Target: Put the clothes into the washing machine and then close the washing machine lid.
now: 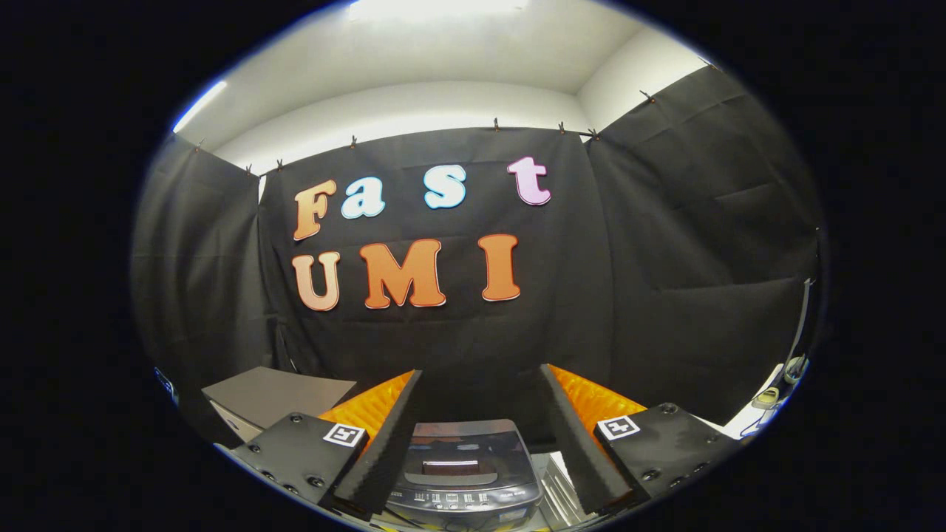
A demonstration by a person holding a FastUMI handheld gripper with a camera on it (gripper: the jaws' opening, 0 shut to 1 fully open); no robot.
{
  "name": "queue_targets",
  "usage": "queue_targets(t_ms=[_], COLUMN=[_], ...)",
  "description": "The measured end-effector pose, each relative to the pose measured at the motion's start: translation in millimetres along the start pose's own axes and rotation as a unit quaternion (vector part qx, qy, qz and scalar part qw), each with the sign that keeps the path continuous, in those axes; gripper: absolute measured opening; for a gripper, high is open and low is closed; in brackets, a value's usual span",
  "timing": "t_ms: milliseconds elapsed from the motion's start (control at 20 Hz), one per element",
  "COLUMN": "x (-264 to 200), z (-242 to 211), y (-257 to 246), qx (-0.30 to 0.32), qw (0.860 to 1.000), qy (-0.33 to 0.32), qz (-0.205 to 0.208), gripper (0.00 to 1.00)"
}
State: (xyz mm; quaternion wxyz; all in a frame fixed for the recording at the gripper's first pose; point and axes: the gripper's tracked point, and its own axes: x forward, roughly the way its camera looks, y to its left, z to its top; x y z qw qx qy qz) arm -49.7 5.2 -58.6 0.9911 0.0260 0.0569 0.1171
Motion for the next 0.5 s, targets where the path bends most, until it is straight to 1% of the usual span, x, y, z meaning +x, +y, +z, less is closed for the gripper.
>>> queue_targets(t_ms=[500], x=[-2], z=[-12], y=[-2], qx=[0.002], qw=[1.000], qy=[0.006], qz=[-0.001], gripper=[0.98])
